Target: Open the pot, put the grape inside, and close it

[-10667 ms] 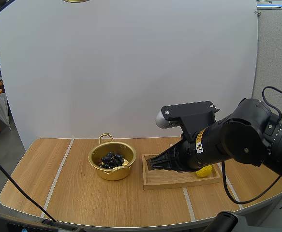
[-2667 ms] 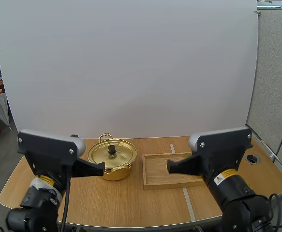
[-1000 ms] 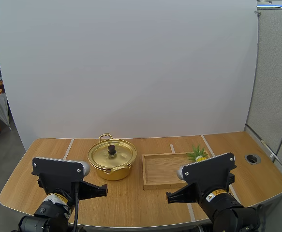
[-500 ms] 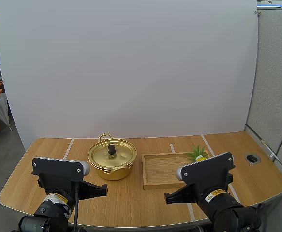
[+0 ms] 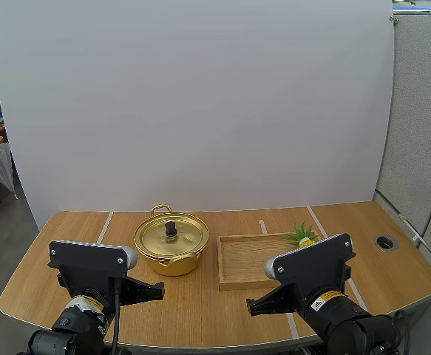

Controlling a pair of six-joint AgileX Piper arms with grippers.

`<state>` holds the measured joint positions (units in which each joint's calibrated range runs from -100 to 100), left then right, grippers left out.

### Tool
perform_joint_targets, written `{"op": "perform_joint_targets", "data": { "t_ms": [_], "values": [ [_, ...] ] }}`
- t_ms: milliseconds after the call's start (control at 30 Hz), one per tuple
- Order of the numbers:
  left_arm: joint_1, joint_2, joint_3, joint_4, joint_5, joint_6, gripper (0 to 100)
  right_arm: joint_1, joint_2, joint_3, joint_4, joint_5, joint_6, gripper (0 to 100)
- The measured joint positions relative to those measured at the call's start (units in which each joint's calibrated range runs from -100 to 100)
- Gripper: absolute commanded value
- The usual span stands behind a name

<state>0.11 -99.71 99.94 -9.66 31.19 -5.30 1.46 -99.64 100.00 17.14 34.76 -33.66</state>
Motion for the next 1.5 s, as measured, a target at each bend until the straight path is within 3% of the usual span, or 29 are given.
{"op": "perform_joint_targets", "data": {
  "t_ms": [233,400,500,1500],
  "values": [
    [0.0,0.0,0.0,0.0,0.0,0.0,0,0.0,0.0,0.0,-1.93,0.0,5.18,0],
    [0.0,0.0,0.0,0.0,0.0,0.0,0,0.0,0.0,0.0,-10.39,-0.92,15.3,0],
    [0.0,0.0,0.0,0.0,0.0,0.0,0,0.0,0.0,0.0,-12.66,-1.29,17.89,0],
    [0.0,0.0,0.0,0.0,0.0,0.0,0,0.0,0.0,0.0,-13.63,-1.82,18.97,0]
  ]
}}
